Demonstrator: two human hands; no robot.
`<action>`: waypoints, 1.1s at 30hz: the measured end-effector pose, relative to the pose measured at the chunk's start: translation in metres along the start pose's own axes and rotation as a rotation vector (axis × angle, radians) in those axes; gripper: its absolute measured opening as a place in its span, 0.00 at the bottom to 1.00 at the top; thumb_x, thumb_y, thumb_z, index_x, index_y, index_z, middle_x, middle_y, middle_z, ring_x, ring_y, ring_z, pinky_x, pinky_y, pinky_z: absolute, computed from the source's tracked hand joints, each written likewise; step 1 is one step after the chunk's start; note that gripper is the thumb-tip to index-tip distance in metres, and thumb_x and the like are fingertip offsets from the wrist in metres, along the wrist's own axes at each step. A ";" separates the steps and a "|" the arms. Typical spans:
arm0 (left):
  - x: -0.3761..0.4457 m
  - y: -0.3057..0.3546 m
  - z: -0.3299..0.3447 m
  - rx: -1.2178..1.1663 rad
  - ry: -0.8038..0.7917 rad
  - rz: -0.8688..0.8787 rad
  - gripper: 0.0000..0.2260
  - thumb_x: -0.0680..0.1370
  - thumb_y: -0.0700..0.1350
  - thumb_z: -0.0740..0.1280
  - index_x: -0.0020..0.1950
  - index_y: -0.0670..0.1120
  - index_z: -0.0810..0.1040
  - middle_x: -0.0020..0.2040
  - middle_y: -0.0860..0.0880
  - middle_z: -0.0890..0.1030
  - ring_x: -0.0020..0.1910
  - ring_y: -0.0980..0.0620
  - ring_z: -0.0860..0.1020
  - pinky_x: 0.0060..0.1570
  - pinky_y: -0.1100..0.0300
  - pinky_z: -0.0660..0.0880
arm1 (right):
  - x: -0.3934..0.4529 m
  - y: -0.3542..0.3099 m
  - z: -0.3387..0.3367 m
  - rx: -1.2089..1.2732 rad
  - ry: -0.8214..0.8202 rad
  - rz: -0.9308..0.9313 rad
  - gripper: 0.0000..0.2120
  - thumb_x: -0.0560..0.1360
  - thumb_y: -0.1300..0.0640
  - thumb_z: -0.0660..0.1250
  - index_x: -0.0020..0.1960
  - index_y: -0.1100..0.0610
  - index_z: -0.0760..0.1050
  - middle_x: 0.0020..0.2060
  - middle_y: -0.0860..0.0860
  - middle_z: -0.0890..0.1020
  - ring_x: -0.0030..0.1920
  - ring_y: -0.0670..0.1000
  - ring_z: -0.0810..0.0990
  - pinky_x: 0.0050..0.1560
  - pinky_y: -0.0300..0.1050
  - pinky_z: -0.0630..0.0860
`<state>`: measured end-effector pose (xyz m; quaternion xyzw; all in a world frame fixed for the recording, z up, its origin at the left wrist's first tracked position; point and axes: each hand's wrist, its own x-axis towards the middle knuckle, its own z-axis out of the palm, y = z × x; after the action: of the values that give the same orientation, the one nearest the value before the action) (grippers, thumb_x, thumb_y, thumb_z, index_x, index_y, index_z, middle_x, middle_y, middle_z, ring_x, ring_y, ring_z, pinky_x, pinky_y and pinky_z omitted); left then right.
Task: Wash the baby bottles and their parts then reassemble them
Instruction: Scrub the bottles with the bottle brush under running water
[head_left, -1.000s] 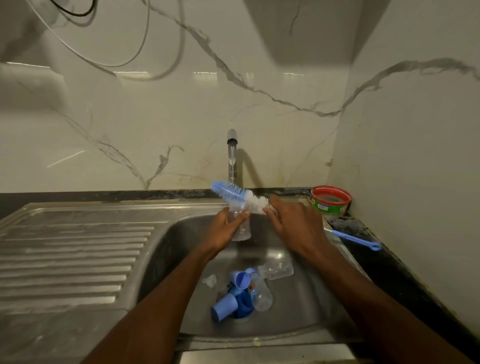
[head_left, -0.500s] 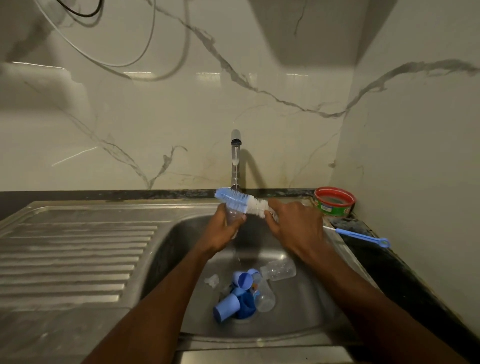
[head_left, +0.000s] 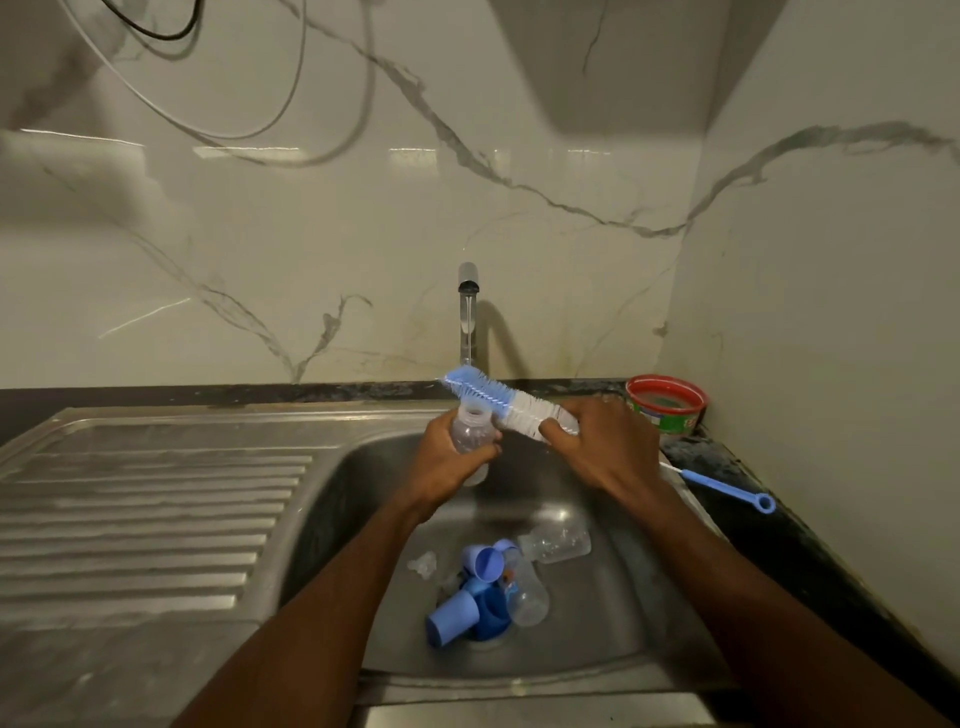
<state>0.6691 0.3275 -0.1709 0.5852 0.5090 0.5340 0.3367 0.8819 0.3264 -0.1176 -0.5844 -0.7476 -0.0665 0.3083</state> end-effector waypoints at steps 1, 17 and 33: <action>0.000 0.000 0.000 -0.036 0.039 -0.024 0.19 0.73 0.42 0.77 0.59 0.56 0.76 0.55 0.54 0.82 0.55 0.54 0.81 0.56 0.54 0.80 | -0.001 0.001 0.002 0.036 -0.019 0.014 0.18 0.76 0.36 0.61 0.52 0.47 0.82 0.39 0.47 0.82 0.41 0.51 0.81 0.36 0.43 0.66; 0.008 -0.001 0.001 -0.198 0.065 -0.181 0.16 0.76 0.49 0.75 0.62 0.49 0.79 0.55 0.46 0.85 0.50 0.50 0.85 0.49 0.50 0.84 | -0.017 -0.017 -0.001 -0.142 0.055 -0.207 0.14 0.82 0.41 0.57 0.61 0.44 0.74 0.39 0.48 0.83 0.37 0.52 0.80 0.34 0.44 0.66; 0.004 0.002 -0.012 -0.207 0.035 -0.113 0.14 0.78 0.43 0.72 0.63 0.44 0.77 0.52 0.43 0.84 0.48 0.48 0.85 0.44 0.53 0.83 | -0.006 0.009 0.007 -0.002 0.078 -0.368 0.07 0.82 0.41 0.60 0.52 0.43 0.72 0.36 0.44 0.80 0.34 0.47 0.78 0.31 0.43 0.67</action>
<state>0.6575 0.3290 -0.1654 0.5083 0.4893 0.5738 0.4159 0.8887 0.3273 -0.1289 -0.4350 -0.8295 -0.1453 0.3188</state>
